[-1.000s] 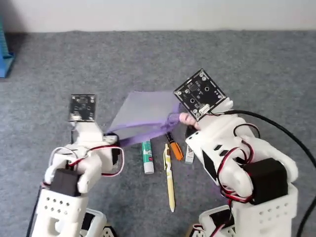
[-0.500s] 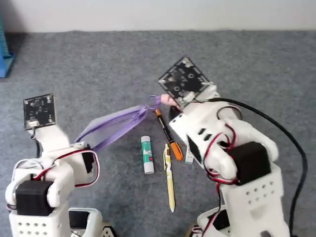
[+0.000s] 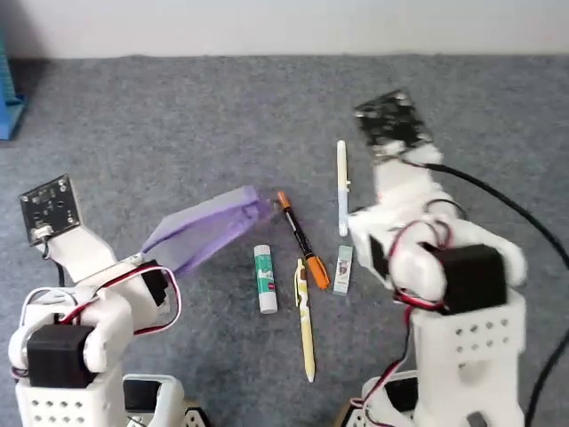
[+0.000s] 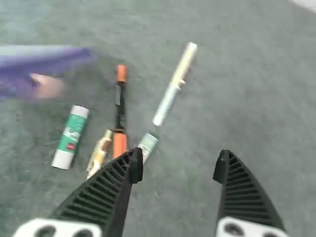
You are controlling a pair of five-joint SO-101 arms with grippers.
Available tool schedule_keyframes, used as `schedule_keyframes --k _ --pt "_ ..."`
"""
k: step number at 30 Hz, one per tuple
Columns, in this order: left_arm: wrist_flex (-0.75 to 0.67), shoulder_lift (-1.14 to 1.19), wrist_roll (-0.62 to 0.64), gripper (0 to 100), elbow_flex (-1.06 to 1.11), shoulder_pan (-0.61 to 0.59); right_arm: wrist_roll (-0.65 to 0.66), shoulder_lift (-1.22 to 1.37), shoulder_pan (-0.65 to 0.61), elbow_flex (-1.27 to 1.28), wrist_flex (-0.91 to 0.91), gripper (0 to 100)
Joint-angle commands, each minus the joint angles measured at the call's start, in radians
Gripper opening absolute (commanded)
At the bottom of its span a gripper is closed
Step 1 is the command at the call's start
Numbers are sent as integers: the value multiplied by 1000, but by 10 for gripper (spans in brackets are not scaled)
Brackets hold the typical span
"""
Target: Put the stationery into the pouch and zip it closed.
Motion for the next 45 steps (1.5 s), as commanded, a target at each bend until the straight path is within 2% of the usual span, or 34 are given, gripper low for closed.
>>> schedule_keyframes --k 1,8,13,19,26,34,45 --pt "17 3 15 12 -48 -6 -12 -21 64 -6 35 208" --pt "17 3 15 12 -56 -6 -35 142 117 -5 24 140" --pt "17 6 14 12 -88 -8 -210 349 139 -8 -27 136" --pt "17 126 14 12 -107 -21 -324 559 64 -11 -38 136" --pt "17 270 9 12 -242 -74 -423 750 -30 -11 -84 134" --pt "11 293 12 12 -249 -78 -427 955 -41 -11 -269 136" --pt "11 295 14 12 -248 -78 -414 1139 -39 -11 -394 132"
